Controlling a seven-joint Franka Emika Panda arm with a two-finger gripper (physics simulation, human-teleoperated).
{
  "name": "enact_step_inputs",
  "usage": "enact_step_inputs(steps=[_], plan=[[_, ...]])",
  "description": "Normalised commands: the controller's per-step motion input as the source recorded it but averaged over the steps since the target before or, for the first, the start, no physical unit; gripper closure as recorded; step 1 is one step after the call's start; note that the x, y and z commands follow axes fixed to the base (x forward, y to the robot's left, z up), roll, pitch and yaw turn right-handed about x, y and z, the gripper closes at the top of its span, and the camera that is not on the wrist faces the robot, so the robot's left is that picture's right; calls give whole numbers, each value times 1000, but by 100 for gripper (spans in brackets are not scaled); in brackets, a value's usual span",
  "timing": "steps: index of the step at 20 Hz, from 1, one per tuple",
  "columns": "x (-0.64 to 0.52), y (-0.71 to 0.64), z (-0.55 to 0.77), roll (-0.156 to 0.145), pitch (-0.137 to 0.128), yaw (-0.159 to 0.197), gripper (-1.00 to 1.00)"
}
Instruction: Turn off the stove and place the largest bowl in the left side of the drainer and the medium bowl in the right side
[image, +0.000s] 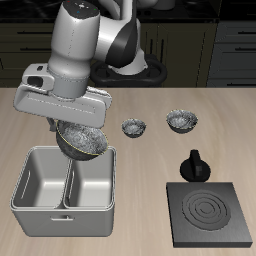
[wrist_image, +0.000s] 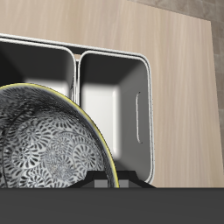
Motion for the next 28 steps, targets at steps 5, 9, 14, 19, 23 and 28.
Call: enact_step_inputs(steps=[5, 9, 14, 19, 23, 28], plan=[[87, 49, -129, -4, 11, 19, 100], [72, 29, -192, -6, 28, 10, 100], [47, 50, -173, -7, 6, 47, 100], [48, -20, -177, -52, 34, 28, 100], [-128, 95, 38, -26, -33, 52, -100], [-86, 75, 70, 13, -20, 30, -100]])
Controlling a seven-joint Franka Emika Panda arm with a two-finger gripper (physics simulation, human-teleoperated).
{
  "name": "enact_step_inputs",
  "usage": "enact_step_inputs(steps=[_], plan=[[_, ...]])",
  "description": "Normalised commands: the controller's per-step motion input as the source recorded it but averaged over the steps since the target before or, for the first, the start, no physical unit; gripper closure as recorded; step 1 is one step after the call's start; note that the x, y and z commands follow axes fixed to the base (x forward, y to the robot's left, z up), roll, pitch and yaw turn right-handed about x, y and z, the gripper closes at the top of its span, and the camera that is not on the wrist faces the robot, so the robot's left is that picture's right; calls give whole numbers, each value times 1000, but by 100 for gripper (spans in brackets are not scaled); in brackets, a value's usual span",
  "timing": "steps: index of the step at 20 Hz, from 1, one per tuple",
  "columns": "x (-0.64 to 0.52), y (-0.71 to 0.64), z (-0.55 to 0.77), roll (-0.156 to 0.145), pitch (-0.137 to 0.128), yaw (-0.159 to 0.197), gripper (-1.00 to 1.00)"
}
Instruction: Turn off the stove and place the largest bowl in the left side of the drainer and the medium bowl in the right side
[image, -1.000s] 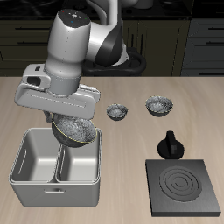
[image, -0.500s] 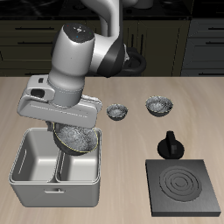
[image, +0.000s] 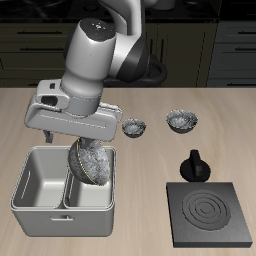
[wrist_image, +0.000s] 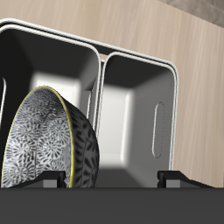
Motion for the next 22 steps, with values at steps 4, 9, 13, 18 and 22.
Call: enact_step_inputs(steps=[4, 9, 13, 18, 22], plan=[[-289, 373, 242, 81, -62, 37, -100], [-229, 233, 298, 52, -44, -9, -100], [-155, 105, 145, 46, -27, -9, -100], [-135, 25, 31, 6, -10, -20, -100], [-221, 106, -144, 43, 14, 6, -100]])
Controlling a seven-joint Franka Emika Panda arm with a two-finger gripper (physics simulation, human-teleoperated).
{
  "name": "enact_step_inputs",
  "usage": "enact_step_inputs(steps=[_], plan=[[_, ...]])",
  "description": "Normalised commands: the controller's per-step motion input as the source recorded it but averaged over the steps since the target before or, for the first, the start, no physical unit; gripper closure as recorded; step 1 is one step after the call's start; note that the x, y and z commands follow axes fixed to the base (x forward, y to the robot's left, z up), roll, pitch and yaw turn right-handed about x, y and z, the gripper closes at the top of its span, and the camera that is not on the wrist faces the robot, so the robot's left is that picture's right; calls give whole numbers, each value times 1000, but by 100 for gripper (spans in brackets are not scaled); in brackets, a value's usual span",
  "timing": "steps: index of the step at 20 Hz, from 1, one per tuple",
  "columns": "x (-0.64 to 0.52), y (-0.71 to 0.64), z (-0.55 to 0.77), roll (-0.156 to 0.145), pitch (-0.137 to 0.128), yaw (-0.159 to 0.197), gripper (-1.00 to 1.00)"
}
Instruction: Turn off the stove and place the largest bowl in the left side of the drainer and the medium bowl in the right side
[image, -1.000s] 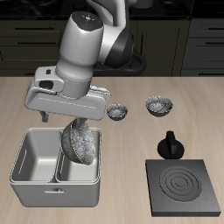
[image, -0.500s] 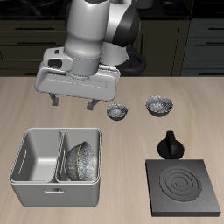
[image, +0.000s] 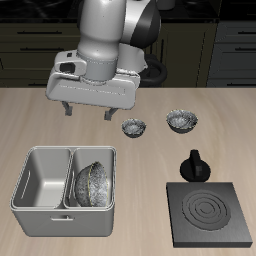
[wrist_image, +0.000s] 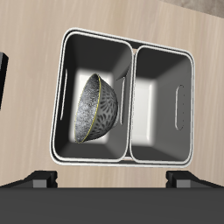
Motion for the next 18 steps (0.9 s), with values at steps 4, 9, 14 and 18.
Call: enact_step_inputs(steps=[4, 9, 14, 18], plan=[[-404, 97, -248, 39, 31, 4, -100], [-432, 90, -160, -2, 1, 5, -100], [-700, 169, -153, -31, 6, -14, -100], [-480, 76, 67, -20, -26, -59, -100]])
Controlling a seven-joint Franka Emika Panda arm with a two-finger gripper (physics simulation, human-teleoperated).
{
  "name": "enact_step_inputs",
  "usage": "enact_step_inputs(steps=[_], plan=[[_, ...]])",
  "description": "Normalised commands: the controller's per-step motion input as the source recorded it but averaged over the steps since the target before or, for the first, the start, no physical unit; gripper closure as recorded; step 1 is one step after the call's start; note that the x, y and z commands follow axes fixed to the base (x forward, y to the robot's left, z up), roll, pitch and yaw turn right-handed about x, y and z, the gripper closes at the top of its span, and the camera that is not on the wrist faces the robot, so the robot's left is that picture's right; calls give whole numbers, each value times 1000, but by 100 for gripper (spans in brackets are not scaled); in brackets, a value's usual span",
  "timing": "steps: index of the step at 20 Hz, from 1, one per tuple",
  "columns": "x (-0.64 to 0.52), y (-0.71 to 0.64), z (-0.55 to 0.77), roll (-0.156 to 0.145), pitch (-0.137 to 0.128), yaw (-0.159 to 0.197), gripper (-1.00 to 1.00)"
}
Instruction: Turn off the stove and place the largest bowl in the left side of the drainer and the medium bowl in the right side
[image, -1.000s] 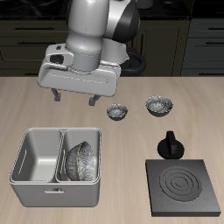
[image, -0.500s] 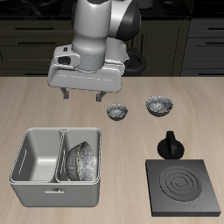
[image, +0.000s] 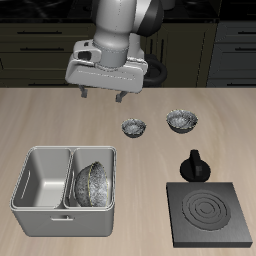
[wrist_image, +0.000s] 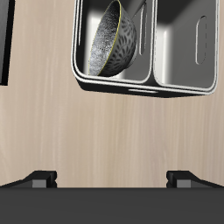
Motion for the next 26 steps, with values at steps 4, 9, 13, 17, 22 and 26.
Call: enact_step_inputs(steps=[4, 9, 13, 17, 22, 26], plan=[[-522, 112, -48, 5, -6, -10, -100], [-315, 138, -77, 10, 5, -21, -100], [-517, 168, -88, 23, -27, 14, -100], [-287, 46, 57, 9, -24, -27, -100], [-291, 140, -96, 20, 1, 11, -100], [-108, 168, -139, 12, 14, -2, -100]])
